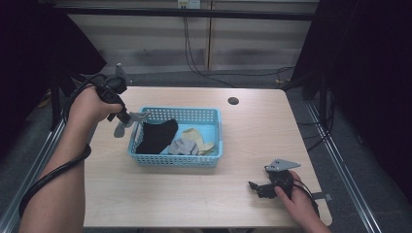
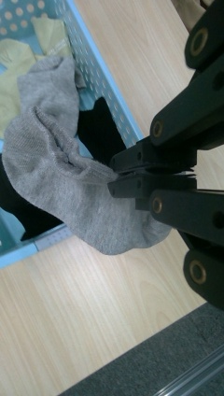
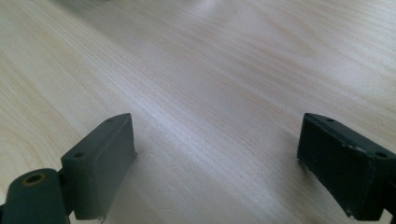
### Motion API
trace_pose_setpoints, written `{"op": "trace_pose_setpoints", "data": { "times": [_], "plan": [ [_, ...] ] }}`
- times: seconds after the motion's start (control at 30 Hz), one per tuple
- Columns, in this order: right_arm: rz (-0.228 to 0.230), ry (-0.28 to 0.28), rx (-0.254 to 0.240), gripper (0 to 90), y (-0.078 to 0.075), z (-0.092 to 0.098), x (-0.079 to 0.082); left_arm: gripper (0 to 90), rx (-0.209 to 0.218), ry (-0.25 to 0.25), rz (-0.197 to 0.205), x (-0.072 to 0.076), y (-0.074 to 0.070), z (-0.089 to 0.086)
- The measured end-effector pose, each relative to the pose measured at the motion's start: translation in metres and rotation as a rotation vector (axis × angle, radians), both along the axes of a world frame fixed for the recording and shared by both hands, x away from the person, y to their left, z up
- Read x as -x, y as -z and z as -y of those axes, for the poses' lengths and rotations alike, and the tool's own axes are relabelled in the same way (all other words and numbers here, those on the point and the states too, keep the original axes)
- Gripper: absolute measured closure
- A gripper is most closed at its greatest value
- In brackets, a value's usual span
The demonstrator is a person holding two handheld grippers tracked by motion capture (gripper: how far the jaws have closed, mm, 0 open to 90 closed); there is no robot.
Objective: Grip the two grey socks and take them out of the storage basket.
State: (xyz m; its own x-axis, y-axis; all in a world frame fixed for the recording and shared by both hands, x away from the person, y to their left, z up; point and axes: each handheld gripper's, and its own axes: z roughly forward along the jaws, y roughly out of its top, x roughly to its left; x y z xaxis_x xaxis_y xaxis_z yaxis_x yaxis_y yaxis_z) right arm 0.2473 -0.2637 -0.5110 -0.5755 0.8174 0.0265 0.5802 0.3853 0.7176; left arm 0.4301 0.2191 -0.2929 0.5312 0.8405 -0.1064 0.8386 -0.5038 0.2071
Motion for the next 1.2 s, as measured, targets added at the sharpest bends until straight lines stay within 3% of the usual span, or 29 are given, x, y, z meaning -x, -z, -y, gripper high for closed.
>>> {"op": "trace_pose_setpoints", "data": {
  "times": [0.7,1.2],
  "plan": [
    [0.003,-0.001,0.0,10.6,0.0,0.0,0.0,87.3,0.006,-0.096,-0.014,0.01,0.021,-0.05],
    [0.001,0.001,-0.001,10.6,0.0,0.0,0.0,87.0,0.011,-0.193,-0.019,0.016,0.052,-0.073]
  ]
}}
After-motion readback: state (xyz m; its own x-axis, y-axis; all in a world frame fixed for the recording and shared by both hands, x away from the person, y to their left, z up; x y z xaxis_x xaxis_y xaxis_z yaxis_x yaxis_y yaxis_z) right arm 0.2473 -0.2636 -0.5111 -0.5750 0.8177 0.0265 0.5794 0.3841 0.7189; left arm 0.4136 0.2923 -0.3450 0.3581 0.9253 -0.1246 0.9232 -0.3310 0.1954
